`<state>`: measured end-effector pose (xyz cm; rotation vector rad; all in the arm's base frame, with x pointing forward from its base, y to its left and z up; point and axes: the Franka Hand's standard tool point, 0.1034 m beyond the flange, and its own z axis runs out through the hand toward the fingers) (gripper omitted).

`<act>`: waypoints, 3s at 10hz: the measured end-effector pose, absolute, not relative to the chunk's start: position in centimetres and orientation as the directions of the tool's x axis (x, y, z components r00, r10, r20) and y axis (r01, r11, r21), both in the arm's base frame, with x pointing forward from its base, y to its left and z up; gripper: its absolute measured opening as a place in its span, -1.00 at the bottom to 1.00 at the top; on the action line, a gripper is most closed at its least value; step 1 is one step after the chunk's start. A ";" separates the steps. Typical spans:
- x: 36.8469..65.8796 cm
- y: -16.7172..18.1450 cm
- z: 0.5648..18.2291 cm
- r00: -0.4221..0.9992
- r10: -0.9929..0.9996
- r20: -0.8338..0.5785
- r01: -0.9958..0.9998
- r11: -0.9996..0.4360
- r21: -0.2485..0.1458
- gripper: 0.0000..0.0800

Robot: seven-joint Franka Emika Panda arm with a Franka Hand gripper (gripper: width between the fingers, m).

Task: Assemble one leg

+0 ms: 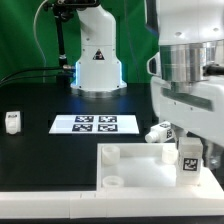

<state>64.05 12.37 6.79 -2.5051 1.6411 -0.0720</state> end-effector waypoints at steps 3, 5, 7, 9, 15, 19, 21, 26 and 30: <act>63.8 12.6 6.7 0.538 -0.843 -0.013 -0.835 -0.530 -0.148 0.61; 63.7 12.1 6.6 0.787 -0.615 0.049 -0.607 -0.786 -0.117 0.62; 64.2 10.0 6.6 0.955 -0.285 0.086 -0.277 -0.956 -0.091 0.62; 64.2 10.2 6.5 0.933 -0.352 0.078 -0.344 -0.934 -0.100 0.38; 64.2 10.3 6.5 0.695 -0.718 0.027 -0.711 -0.692 -0.125 -0.29; 64.3 10.8 6.5 0.100 -0.992 -0.082 -0.993 -0.095 -0.070 -0.29; 64.3 11.1 6.4 -0.209 -0.969 -0.132 -0.972 0.221 -0.080 -0.29; 64.0 12.1 6.3 0.191 -0.978 -0.078 -0.973 -0.178 -0.148 0.51; 63.3 13.9 6.3 0.623 -0.782 0.007 -0.768 -0.614 -0.181 0.62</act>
Offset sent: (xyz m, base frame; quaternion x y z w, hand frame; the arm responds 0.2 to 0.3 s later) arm 0.0000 0.0000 0.0000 0.0000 0.0000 -0.1296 0.9916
